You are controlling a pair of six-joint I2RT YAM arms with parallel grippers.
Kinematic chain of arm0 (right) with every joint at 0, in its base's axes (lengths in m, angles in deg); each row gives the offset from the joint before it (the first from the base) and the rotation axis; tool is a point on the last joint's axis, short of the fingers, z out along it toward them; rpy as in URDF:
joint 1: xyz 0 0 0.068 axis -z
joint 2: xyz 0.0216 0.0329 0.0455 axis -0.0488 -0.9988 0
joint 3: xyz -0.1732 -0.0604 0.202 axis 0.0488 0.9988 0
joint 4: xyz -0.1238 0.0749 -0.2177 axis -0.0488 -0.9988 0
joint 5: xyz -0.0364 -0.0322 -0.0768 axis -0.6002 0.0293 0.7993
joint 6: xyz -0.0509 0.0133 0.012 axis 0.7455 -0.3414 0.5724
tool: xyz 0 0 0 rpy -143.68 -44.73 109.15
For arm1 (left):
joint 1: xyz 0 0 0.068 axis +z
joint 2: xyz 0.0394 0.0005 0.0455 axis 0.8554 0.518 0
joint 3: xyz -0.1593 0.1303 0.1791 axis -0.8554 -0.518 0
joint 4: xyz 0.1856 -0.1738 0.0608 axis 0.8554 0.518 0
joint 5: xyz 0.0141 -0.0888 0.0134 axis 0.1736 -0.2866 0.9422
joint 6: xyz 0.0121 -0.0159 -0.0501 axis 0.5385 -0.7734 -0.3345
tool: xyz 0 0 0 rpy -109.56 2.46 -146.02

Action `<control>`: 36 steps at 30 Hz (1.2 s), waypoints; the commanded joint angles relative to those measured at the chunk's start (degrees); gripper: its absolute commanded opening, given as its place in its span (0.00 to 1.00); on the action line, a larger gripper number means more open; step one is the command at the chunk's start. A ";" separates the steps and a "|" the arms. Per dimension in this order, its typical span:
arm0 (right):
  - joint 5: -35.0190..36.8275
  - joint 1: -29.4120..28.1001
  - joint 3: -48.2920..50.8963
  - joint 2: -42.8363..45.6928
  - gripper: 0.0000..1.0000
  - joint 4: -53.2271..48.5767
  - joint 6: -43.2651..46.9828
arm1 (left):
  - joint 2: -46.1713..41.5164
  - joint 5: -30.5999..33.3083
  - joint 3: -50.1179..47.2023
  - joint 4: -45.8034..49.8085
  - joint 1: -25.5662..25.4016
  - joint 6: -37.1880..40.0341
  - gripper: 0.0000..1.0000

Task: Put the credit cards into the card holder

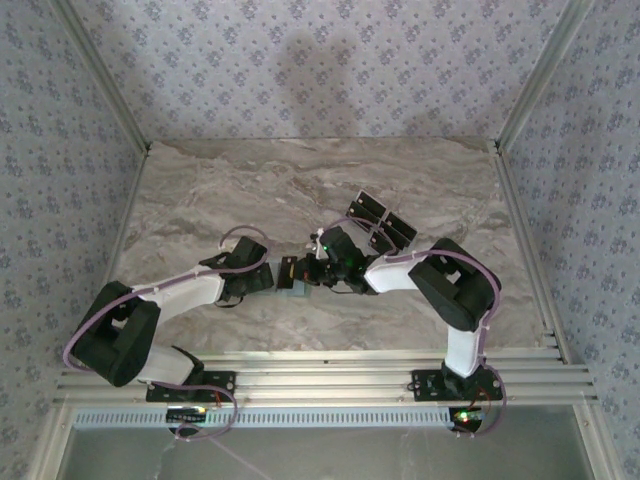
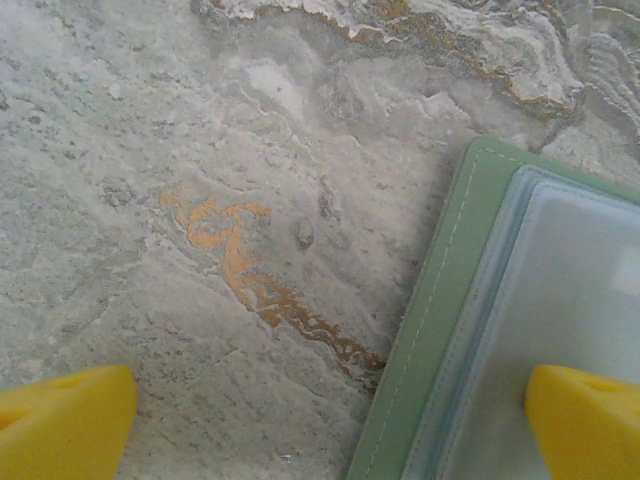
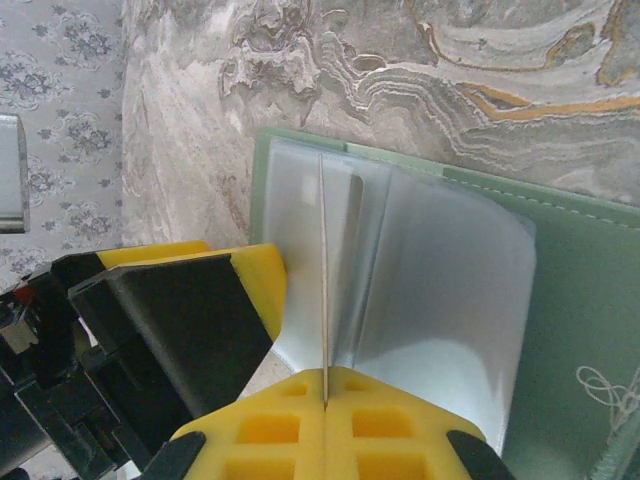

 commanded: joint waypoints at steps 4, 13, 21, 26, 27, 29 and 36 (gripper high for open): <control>-1.08 0.06 -0.25 -0.08 0.00 1.57 -0.92 | 1.51 1.70 -1.10 6.48 -0.05 -0.10 1.00; -1.68 0.16 0.78 -2.57 0.00 4.43 -2.25 | 1.62 1.81 -1.10 6.50 -0.05 -0.11 1.00; -2.03 0.67 3.00 -2.74 0.00 6.62 -3.11 | 1.52 1.78 -1.10 6.54 -0.06 -0.07 1.00; -2.68 0.97 4.22 -3.26 0.00 9.03 -4.18 | 1.53 1.82 -1.10 6.59 -0.13 -0.04 1.00; -3.04 0.94 4.24 -3.51 0.00 9.57 -4.47 | 1.53 1.84 -1.10 6.63 -0.12 -0.05 1.00; -3.57 1.02 4.21 -4.12 0.00 10.51 -4.93 | 1.52 1.80 -1.08 6.66 -0.12 -0.09 1.00; -5.39 1.19 4.18 -6.30 0.00 14.00 -6.95 | 1.45 1.88 -1.10 6.74 -0.13 -0.06 1.00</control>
